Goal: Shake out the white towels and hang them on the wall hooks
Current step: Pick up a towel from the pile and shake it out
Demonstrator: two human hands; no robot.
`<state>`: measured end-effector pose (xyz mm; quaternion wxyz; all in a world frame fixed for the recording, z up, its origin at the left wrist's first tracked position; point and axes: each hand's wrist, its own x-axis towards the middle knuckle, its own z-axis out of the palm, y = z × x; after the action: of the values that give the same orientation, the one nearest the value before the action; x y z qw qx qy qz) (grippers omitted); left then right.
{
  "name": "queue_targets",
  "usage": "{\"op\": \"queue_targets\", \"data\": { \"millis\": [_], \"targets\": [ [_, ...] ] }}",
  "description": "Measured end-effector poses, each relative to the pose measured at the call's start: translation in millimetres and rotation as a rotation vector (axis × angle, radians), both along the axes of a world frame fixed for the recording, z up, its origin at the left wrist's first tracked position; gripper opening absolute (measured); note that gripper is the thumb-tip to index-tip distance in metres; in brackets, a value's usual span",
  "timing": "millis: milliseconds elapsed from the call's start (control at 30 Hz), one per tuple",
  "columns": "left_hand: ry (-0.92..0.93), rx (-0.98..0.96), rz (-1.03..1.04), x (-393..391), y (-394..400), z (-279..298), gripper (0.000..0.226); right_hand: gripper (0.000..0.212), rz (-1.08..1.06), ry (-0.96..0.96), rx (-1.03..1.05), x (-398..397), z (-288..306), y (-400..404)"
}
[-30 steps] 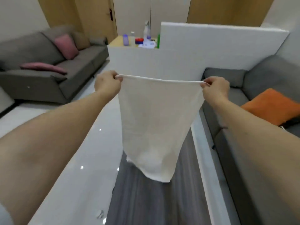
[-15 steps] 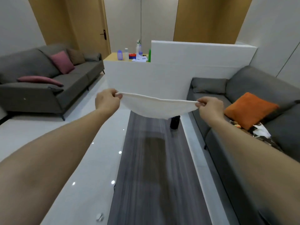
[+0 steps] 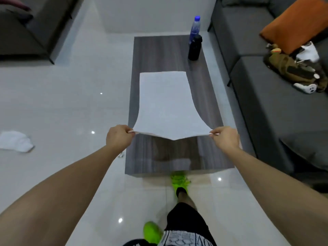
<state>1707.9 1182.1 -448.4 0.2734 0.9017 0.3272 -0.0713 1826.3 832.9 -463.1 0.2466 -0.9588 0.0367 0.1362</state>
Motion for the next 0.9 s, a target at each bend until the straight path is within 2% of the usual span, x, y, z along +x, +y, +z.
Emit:
{"op": "queue_targets", "data": {
  "millis": [200,367,600,900],
  "targets": [
    [0.189,-0.061,-0.048,-28,-11,-59,0.016,0.006,0.021,0.213,-0.16,-30,-56,-18],
    [0.26,-0.058,-0.084,-3,-1,-73,0.017,0.012,0.054,0.319,-0.221,-2,-64,-7],
    [0.218,-0.05,-0.033,106,43,-60,0.013,0.012,0.101,0.28,-0.148,125,-55,47],
    [0.076,0.011,0.144,280,99,-41,0.022,0.016,0.158,0.145,-0.091,319,-34,126]
  ]
}}
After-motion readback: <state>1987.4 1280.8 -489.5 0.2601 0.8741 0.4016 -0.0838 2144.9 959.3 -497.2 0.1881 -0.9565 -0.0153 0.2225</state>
